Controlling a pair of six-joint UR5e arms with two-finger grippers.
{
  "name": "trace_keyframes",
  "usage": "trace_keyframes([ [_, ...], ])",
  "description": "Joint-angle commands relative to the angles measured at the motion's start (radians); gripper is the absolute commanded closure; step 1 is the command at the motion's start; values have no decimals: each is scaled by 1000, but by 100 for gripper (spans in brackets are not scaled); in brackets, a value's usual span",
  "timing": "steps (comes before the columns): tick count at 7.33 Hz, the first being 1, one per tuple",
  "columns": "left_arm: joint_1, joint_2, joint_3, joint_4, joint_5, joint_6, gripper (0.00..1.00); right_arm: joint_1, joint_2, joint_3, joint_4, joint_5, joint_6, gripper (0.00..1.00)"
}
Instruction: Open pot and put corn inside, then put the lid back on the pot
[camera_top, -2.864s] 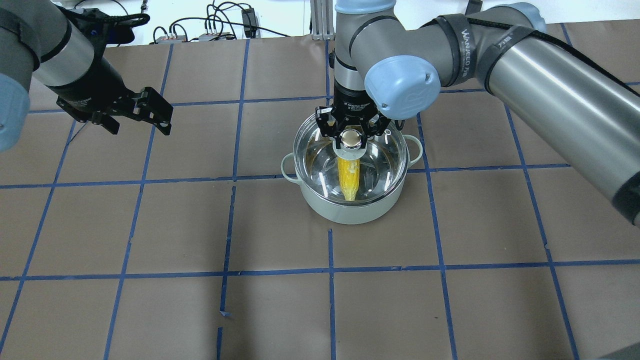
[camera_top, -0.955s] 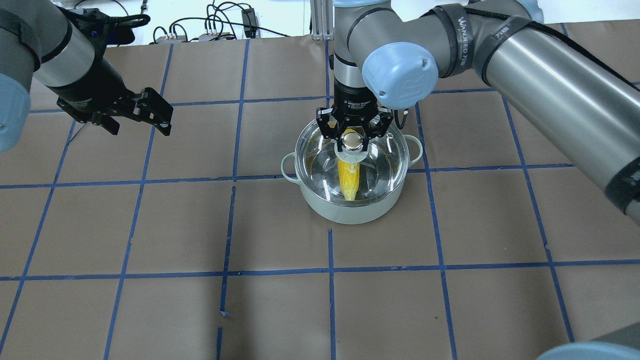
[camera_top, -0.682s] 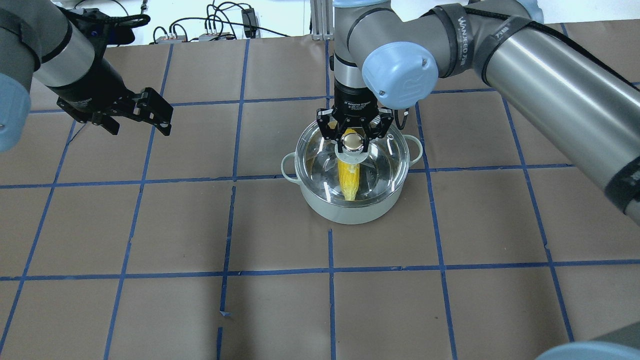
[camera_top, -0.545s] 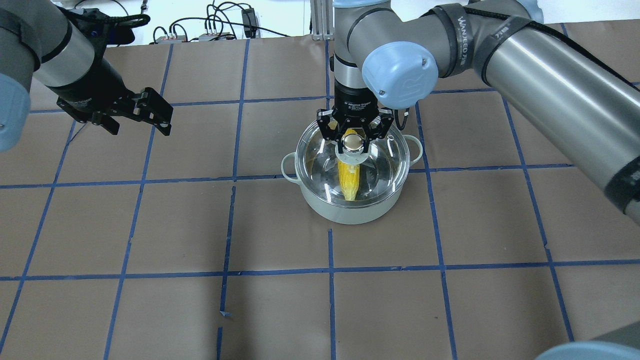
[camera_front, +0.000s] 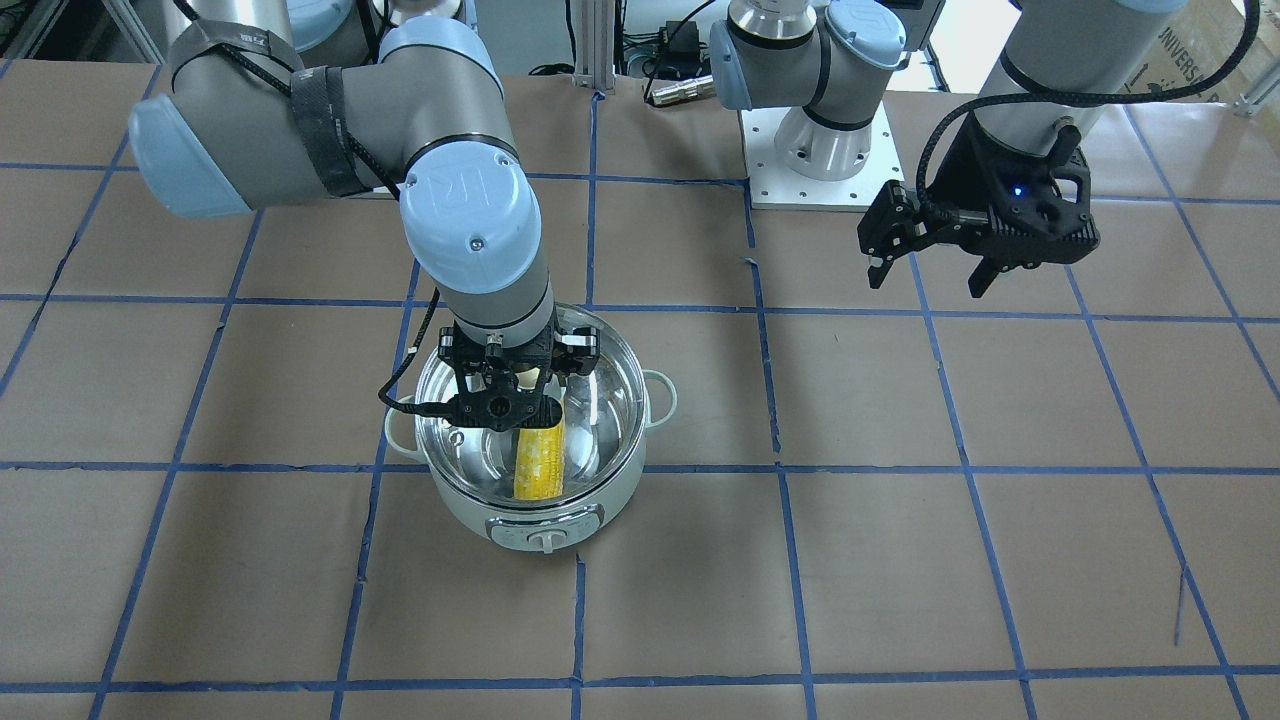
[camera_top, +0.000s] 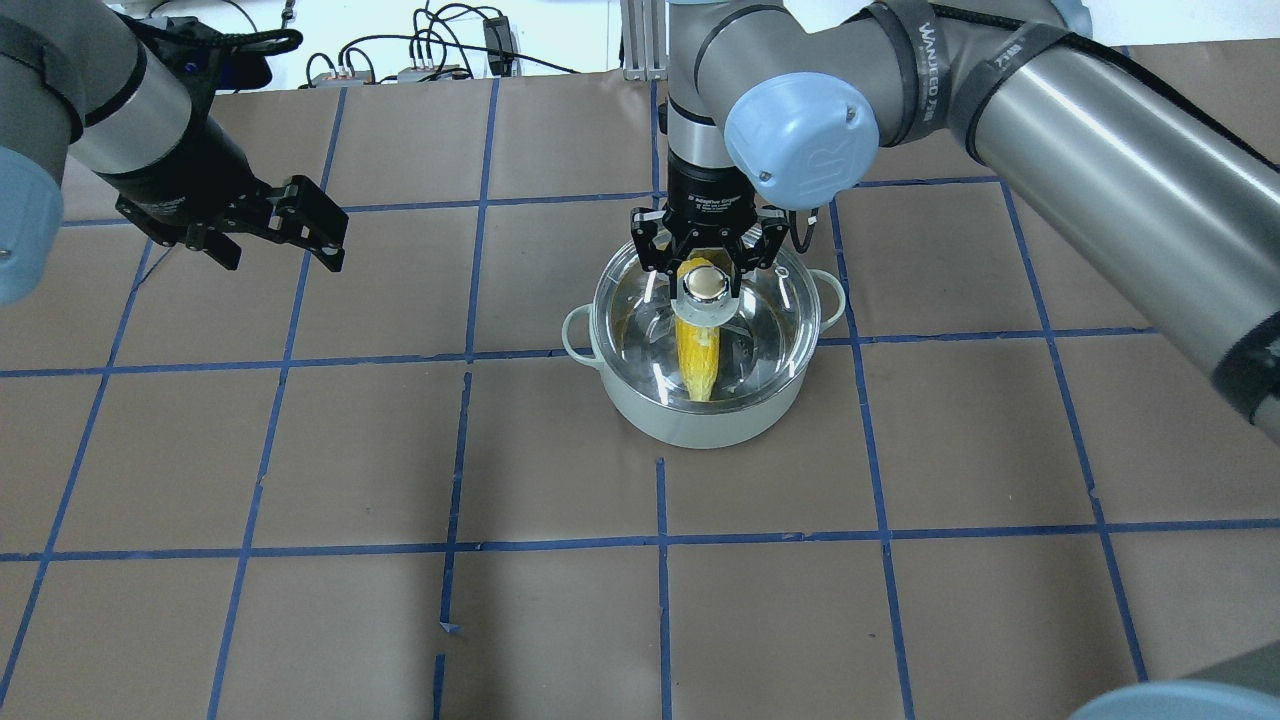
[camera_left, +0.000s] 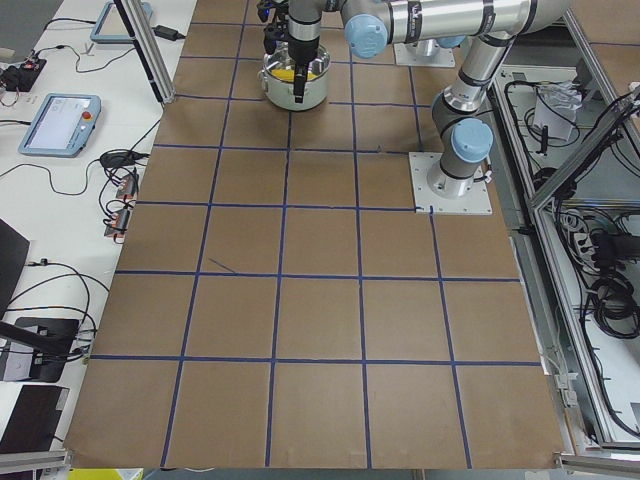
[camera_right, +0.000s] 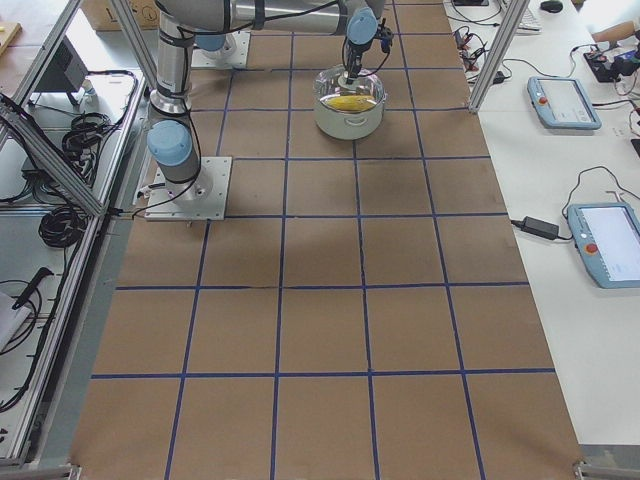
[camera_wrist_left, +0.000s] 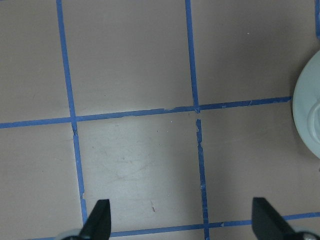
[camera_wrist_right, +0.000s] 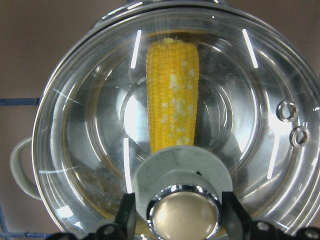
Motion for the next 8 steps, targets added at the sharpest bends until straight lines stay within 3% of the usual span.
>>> trace_keyframes([
  [1,0,0,0,0,-1,0,0,0,1,-15,0,4,0,17],
  [3,0,-2,0,0,-1,0,0,-15,-1,-88,-20,-23,-5,17],
  [5,0,-3,0,0,-3,-2,0,-93,-14,-186,1,-50,-133,15],
  [7,0,-2,3,0,2,0,0,-203,-78,-177,21,-44,-244,12],
  [8,0,1,5,-2,3,-2,0,-243,-109,-168,46,-37,-271,0],
])
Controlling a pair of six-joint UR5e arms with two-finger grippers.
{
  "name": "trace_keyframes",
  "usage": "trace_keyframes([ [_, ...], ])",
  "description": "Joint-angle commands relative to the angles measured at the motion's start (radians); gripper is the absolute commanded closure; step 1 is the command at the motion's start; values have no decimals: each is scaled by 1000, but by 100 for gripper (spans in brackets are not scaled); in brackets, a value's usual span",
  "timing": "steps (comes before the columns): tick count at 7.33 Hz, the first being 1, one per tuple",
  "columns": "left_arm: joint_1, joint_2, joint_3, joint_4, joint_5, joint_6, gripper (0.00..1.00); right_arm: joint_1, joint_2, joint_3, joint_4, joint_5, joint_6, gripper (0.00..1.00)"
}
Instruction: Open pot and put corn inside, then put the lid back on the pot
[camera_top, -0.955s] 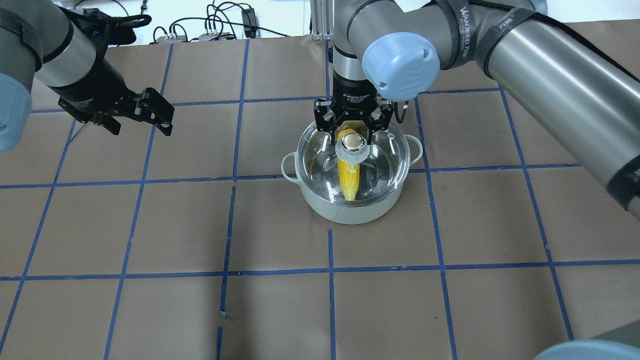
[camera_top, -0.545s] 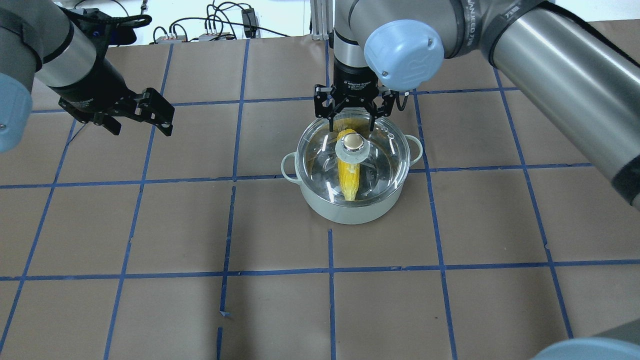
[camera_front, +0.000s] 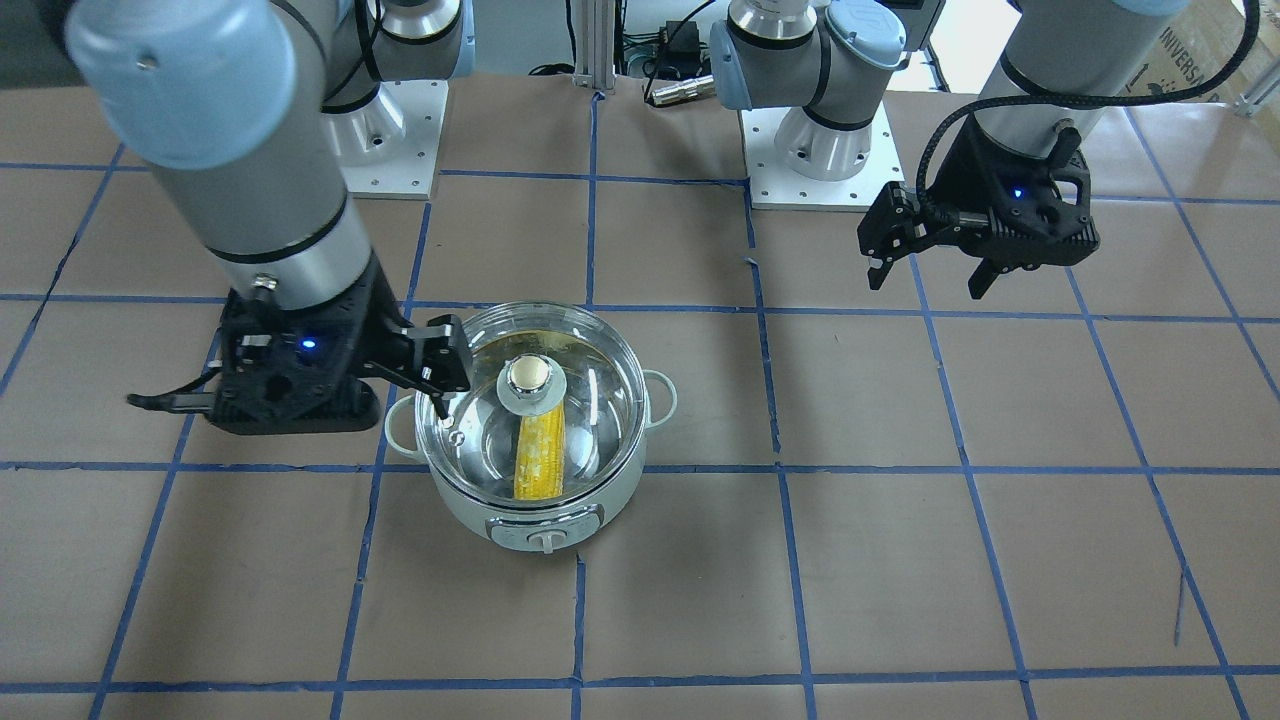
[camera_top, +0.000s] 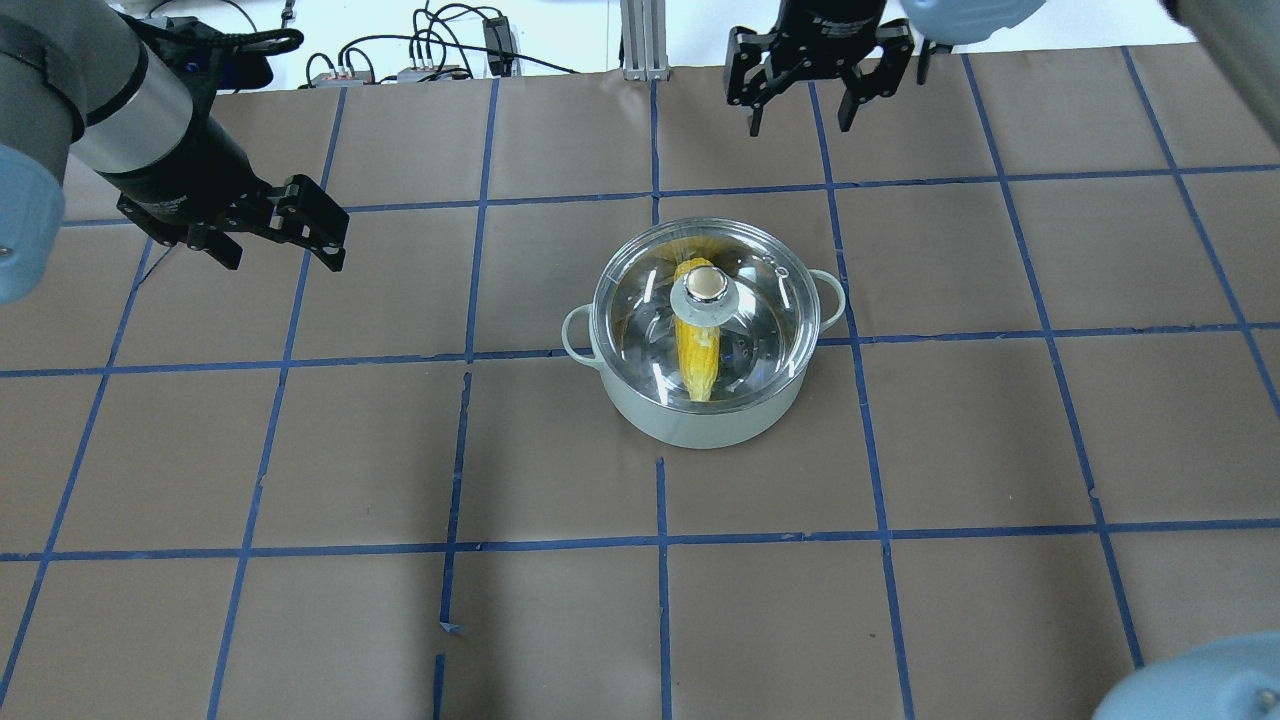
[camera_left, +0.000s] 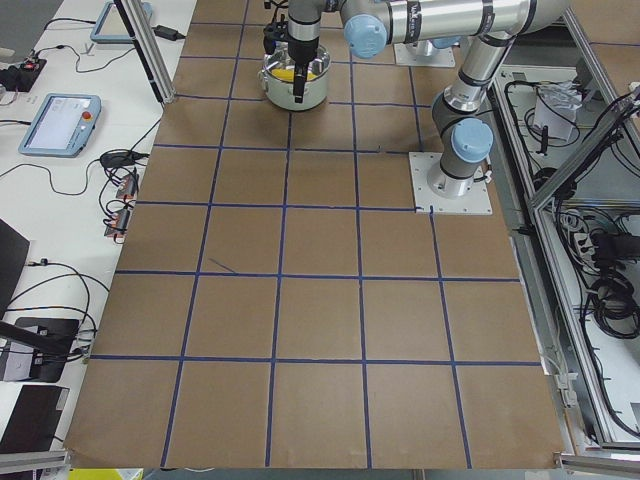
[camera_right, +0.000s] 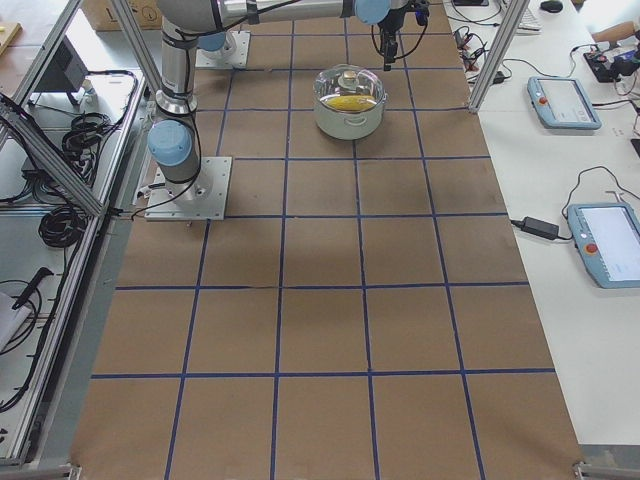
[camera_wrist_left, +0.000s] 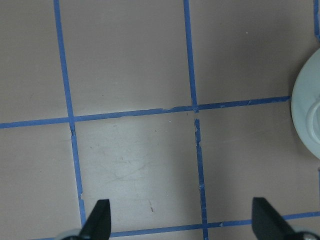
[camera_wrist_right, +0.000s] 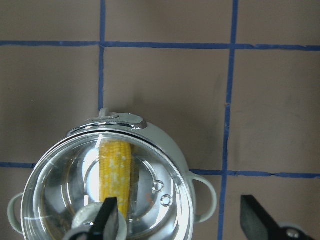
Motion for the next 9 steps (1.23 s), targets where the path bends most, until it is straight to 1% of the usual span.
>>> trace_keyframes([
  [1,0,3,16,-39,1,-2,0,-89,-106,60,24,11,-53,0],
  [2,0,3,23,-71,2,-1,0,-129,-192,159,8,8,-53,0],
  [3,0,2,19,-72,-2,-1,0,-165,-272,236,15,11,-49,0],
  [4,0,2,13,-72,-5,1,0,-164,-333,285,17,13,-55,0],
  [5,0,3,11,-72,-5,1,0,-163,-366,325,11,-4,-88,0],
  [6,0,3,13,-72,-4,1,0,-163,-389,353,29,-4,-99,1],
  [7,2,3,13,-72,-4,1,0,-163,-398,361,82,-3,-93,2],
  [9,2,5,2,-72,-5,1,0,-161,-398,364,105,-4,-95,2],
])
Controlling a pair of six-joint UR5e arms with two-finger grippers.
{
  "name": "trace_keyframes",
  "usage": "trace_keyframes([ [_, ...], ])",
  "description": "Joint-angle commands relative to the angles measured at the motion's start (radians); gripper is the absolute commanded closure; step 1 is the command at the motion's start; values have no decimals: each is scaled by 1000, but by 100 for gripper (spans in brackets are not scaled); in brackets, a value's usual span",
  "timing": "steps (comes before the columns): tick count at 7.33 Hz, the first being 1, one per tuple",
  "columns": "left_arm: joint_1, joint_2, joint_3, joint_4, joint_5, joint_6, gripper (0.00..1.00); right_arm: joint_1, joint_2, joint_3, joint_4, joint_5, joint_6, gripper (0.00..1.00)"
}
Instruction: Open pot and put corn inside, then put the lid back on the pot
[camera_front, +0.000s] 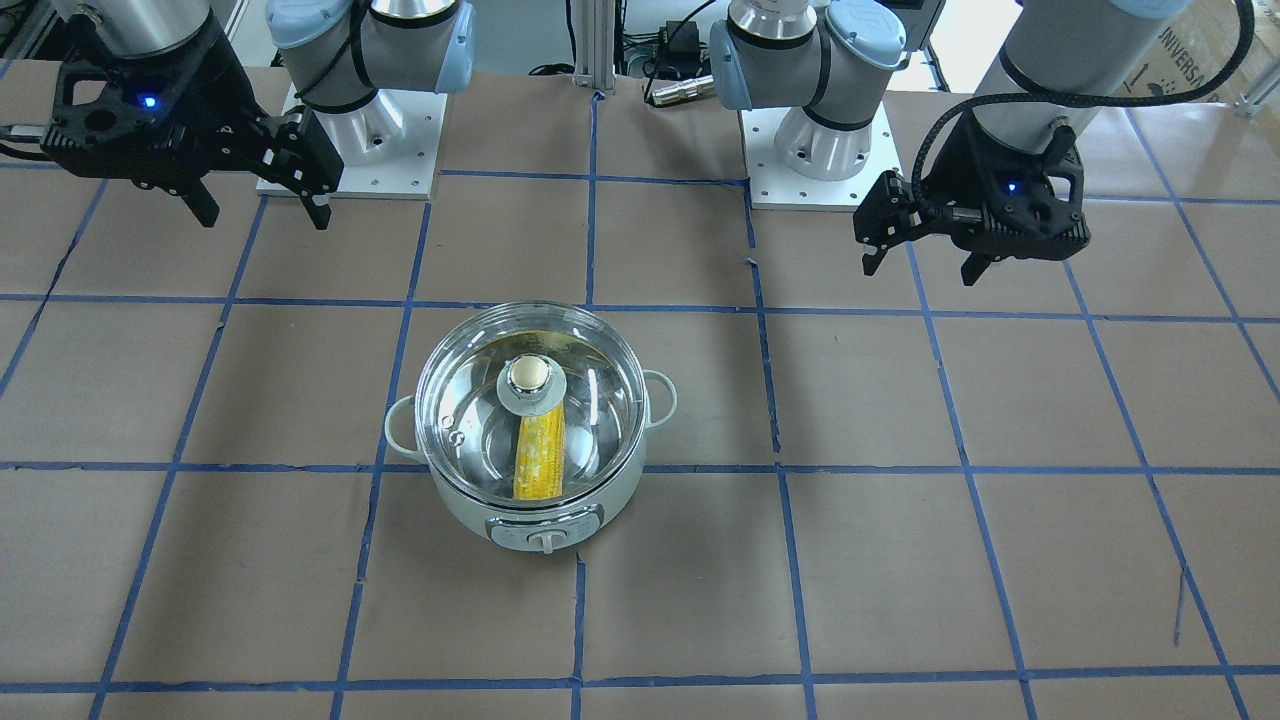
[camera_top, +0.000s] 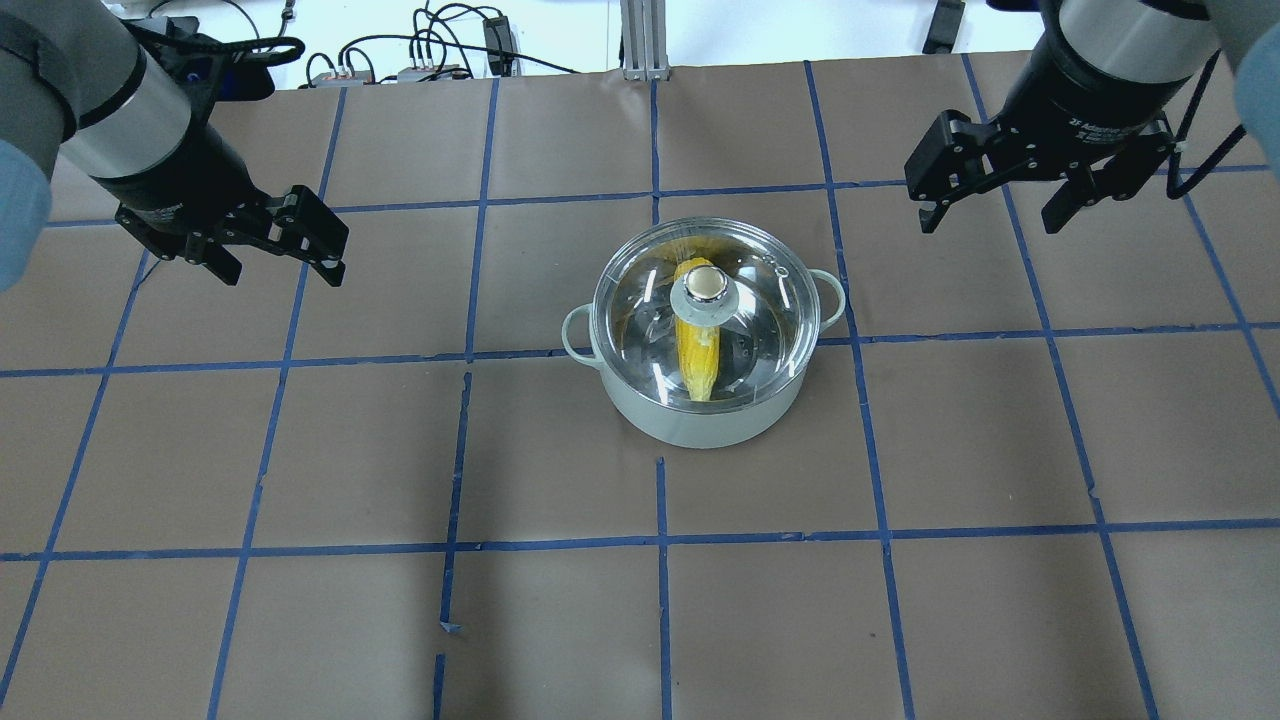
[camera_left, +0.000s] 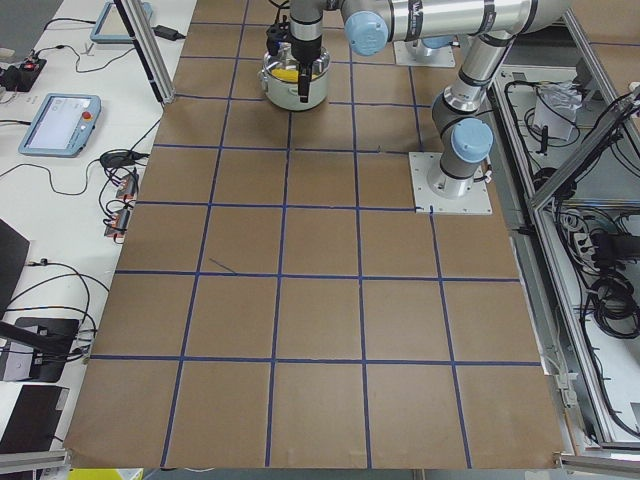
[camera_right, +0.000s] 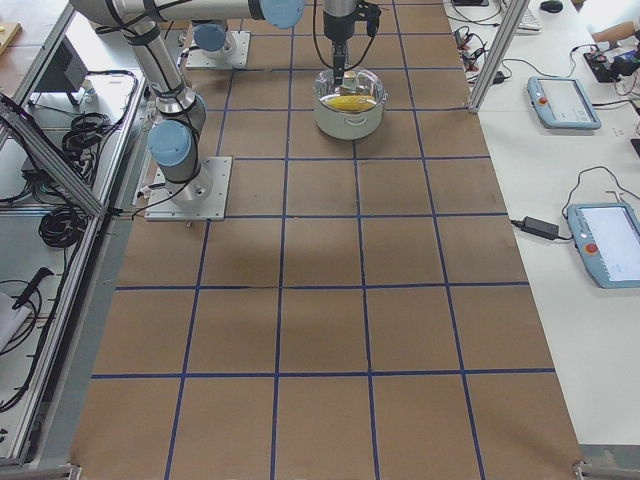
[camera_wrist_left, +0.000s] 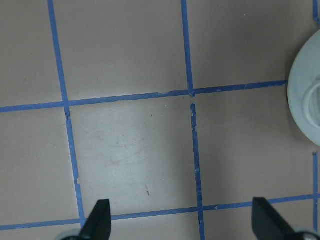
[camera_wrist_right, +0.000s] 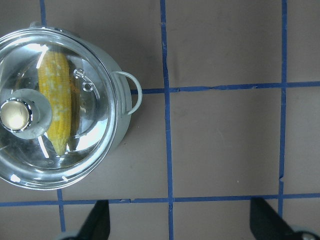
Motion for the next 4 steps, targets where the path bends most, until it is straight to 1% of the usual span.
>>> trace_keyframes([
  [1,-1,1,-7,0,-1,0,0,1,-3,3,21,-5,0,2],
  [2,-1,-1,-2,0,-1,-5,0,1,-4,1,17,-34,2,2],
  [4,-26,-1,9,-15,0,-62,0,1,-4,4,17,-34,2,2],
])
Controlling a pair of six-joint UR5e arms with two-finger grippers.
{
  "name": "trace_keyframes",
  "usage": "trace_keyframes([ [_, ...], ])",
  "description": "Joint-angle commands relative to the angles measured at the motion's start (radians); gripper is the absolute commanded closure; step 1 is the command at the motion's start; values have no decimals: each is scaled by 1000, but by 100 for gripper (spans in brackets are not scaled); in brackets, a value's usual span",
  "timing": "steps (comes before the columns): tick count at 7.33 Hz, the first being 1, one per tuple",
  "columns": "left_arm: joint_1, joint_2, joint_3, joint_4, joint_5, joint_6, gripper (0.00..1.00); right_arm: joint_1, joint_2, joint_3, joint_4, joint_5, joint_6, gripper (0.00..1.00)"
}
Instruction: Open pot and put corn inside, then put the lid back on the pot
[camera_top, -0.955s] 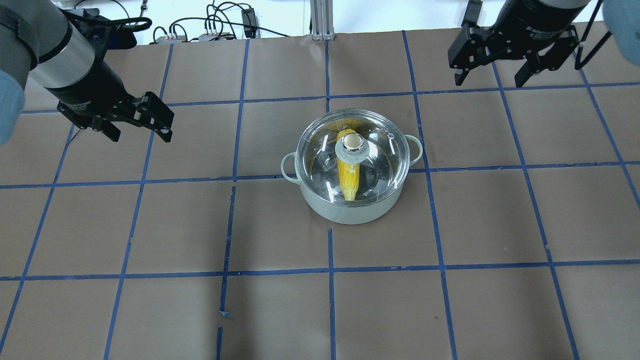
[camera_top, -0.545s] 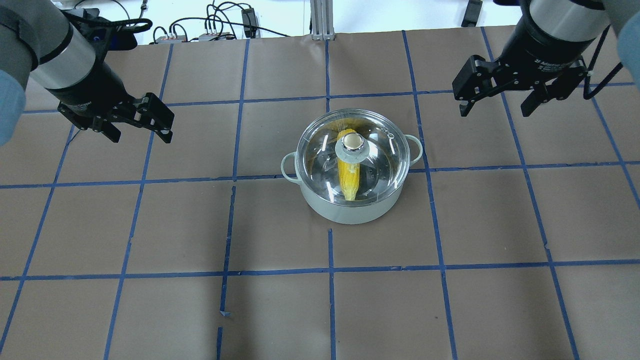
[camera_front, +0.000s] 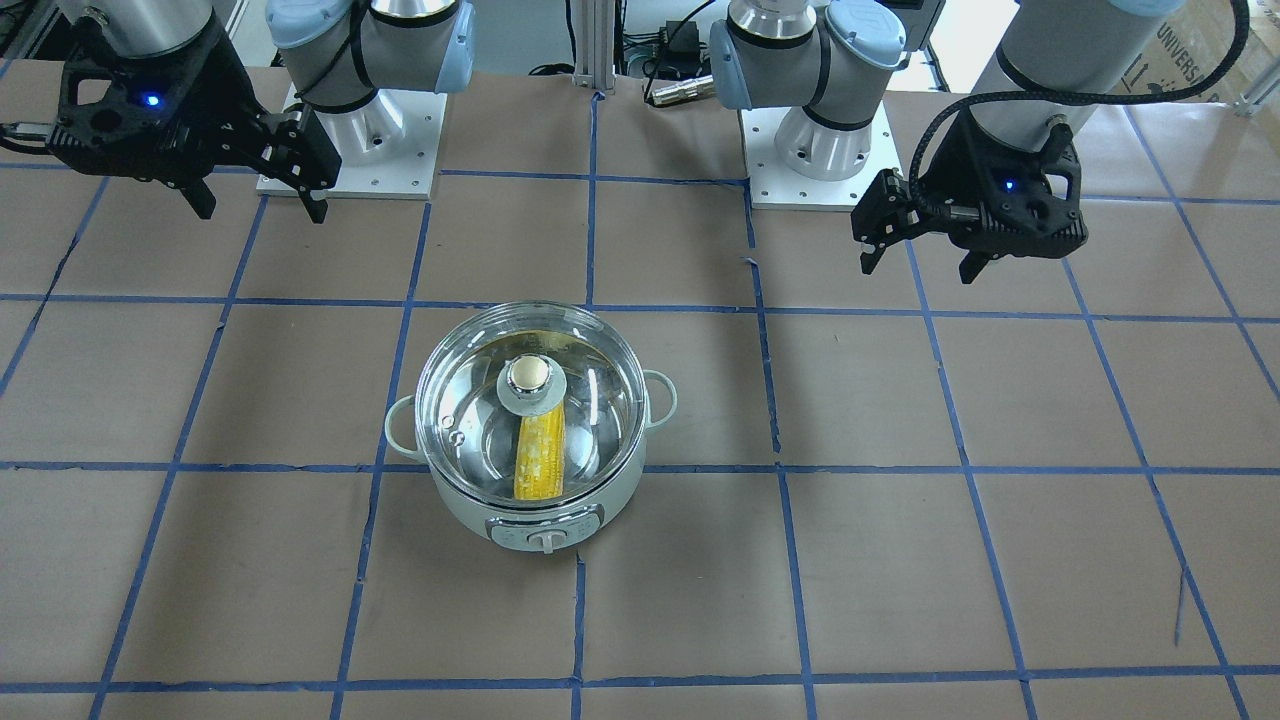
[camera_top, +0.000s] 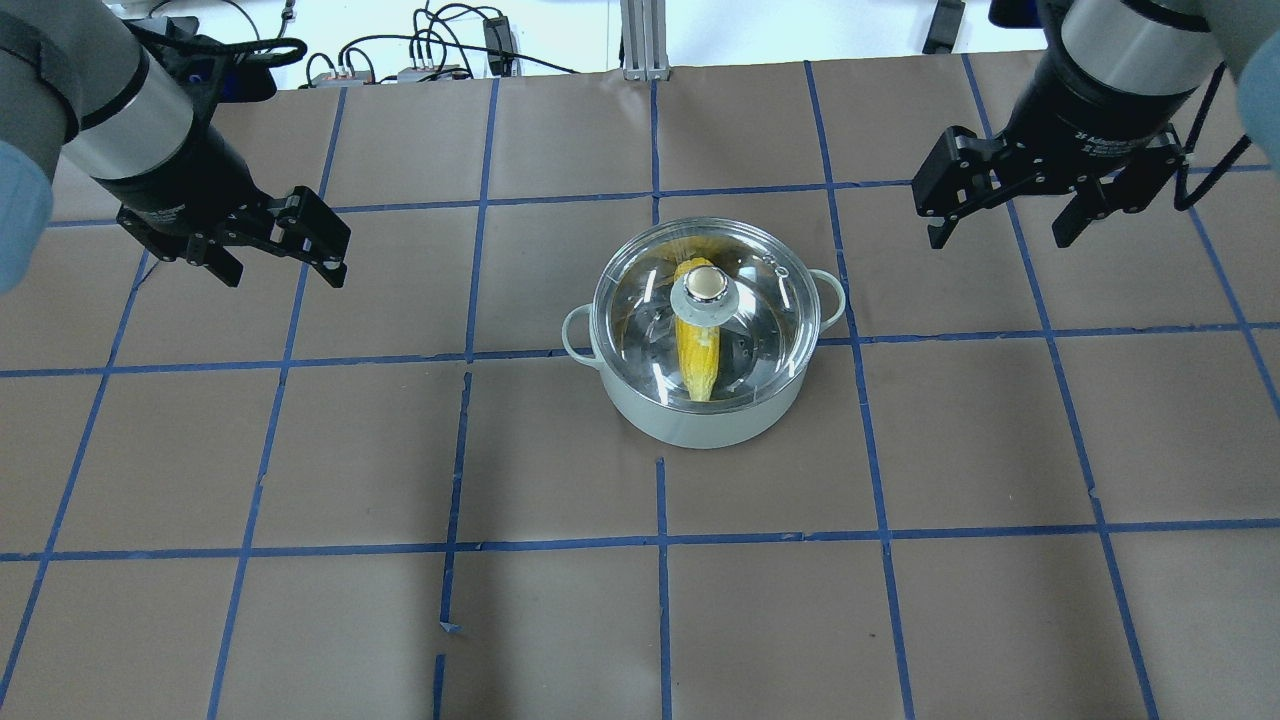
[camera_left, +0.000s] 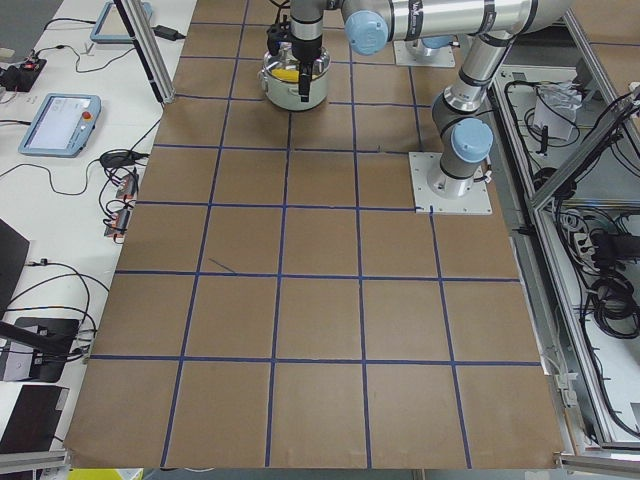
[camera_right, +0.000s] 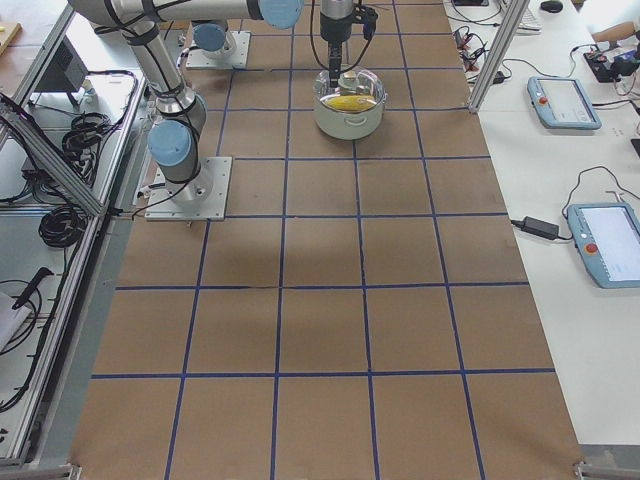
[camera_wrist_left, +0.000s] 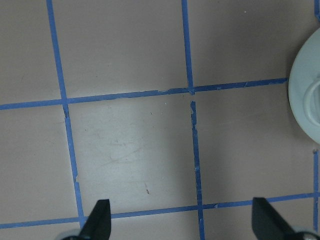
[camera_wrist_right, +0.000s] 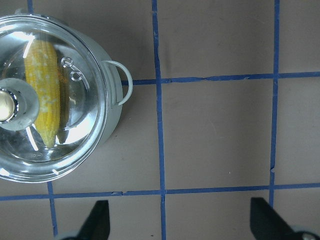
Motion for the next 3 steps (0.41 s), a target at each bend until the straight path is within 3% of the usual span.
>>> trace_keyframes([
  [1,-44,-5,6,-8,-2,-94,0,0,0,2,0,-4,0,2],
  [3,-67,-13,6,-7,-7,-116,0,0,-5,4,0,-5,-1,2],
])
